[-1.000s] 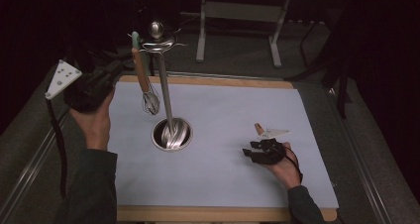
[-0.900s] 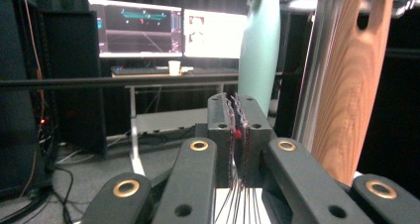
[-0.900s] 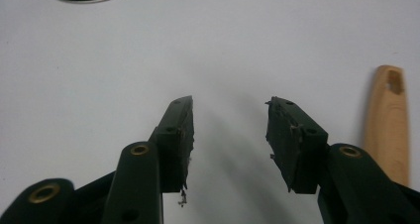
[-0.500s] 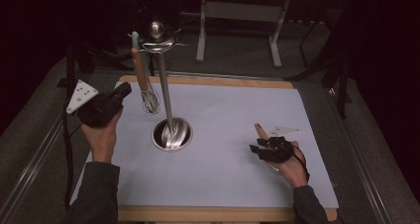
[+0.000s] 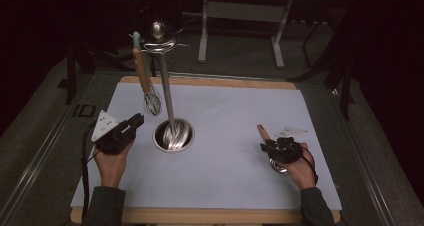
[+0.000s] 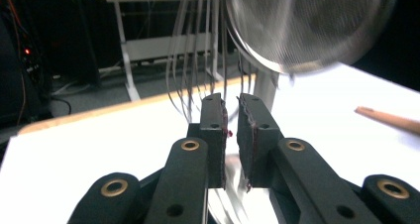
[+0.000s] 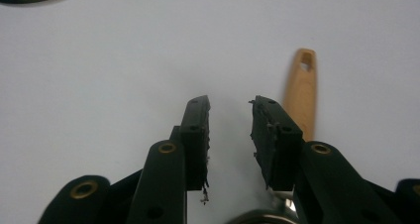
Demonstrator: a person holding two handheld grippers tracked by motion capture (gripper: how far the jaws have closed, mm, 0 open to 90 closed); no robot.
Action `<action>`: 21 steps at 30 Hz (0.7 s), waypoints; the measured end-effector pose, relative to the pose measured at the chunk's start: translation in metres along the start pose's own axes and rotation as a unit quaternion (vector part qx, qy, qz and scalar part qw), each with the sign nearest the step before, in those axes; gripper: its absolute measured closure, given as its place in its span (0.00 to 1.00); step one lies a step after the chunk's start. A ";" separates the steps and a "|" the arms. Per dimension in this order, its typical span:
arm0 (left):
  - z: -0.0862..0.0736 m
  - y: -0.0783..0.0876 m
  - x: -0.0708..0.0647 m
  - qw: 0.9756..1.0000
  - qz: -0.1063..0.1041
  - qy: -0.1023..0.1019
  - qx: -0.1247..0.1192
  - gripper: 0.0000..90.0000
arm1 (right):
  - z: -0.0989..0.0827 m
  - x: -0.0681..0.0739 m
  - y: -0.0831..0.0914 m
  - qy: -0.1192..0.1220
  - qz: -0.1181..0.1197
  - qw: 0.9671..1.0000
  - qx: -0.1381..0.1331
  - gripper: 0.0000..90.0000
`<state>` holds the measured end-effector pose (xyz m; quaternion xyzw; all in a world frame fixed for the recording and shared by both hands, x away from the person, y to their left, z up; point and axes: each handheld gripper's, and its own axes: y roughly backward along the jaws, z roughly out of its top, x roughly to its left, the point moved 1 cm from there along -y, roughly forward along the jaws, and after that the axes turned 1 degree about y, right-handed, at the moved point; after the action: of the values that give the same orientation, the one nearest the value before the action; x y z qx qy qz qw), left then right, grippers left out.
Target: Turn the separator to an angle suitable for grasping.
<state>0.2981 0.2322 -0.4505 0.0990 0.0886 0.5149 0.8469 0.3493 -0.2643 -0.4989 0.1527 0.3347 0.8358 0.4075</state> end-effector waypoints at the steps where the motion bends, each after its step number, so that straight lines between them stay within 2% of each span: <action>1: -0.005 0.000 -0.001 1.000 0.001 -0.004 0.006 0.90 | -0.001 -0.001 0.000 -0.001 -0.003 1.000 0.000 0.76; 9: -0.036 0.002 0.000 0.999 0.000 0.004 0.039 0.89 | -0.006 -0.011 0.001 -0.013 -0.029 0.999 0.005 0.86; 14: -0.059 0.002 0.002 0.998 -0.003 0.015 0.068 0.87 | -0.009 -0.017 0.000 -0.015 -0.058 0.998 0.014 0.99; 18: -0.073 0.000 0.004 0.995 -0.003 0.018 0.097 0.87 | -0.014 -0.019 0.000 -0.019 -0.065 0.997 0.026 1.00; 21: -0.076 0.000 0.005 0.995 -0.006 0.023 0.100 0.85 | -0.015 -0.022 -0.001 -0.024 -0.072 0.997 0.031 1.00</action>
<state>0.2811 0.2422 -0.5243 0.1707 0.1600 0.5006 0.8335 0.3554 -0.2874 -0.5107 0.1614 0.3608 0.7895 0.4696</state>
